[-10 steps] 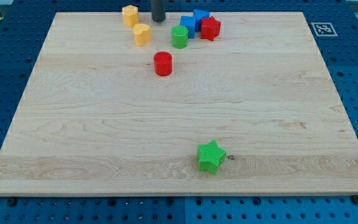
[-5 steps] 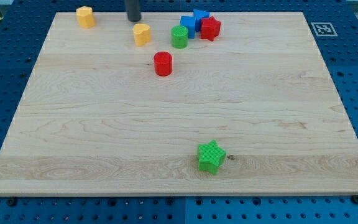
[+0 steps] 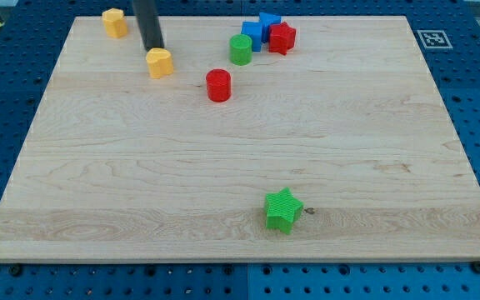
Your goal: Move the yellow heart close to the yellow hexagon
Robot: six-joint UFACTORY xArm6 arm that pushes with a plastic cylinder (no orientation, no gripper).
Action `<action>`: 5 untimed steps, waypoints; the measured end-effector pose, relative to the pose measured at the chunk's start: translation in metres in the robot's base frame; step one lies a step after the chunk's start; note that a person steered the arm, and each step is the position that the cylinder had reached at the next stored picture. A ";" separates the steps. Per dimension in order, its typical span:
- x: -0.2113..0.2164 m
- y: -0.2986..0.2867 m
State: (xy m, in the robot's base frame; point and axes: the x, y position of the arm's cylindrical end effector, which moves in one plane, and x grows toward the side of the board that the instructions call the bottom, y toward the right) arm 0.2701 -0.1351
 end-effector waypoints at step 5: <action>0.050 -0.007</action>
State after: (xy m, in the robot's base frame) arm 0.3196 -0.1423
